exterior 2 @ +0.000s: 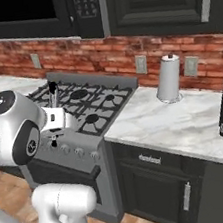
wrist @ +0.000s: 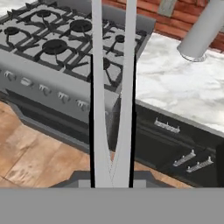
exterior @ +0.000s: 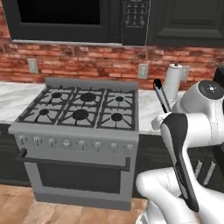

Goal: Take the tongs from the drawer on the right and place them on the dining counter next to the tray containing the hot dog.

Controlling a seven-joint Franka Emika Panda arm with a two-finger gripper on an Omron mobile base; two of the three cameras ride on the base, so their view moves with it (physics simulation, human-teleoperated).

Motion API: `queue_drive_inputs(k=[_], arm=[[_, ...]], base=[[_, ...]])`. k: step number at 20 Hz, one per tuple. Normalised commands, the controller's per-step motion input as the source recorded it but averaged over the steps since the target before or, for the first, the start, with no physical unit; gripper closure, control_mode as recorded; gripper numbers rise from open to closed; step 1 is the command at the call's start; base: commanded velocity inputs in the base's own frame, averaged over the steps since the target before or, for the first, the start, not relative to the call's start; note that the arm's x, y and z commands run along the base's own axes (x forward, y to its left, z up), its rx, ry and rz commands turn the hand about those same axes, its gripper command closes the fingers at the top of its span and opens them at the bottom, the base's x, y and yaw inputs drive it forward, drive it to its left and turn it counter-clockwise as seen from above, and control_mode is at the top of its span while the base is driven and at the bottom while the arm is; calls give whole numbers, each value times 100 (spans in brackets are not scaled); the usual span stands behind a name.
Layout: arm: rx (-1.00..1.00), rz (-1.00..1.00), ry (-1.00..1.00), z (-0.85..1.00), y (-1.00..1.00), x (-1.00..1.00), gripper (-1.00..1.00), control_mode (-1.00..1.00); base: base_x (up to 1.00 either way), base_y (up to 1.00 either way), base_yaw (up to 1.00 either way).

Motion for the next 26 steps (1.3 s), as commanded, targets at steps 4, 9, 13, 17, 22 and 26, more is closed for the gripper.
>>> queue_drive_inputs(k=[4,9,13,17,22,26], arm=[[0,0,0,0,0,0,100,100],[0,0,0,0,0,0,100,100],[0,0,0,0,0,0,100,100],[0,0,0,0,0,0,100,100],[0,0,0,0,0,0,100,100],[0,0,0,0,0,0,100,100]], base=[[-12,62,49],[0,72,55],[0,74,55],[0,71,57],[0,56,56],[0,36,54]])
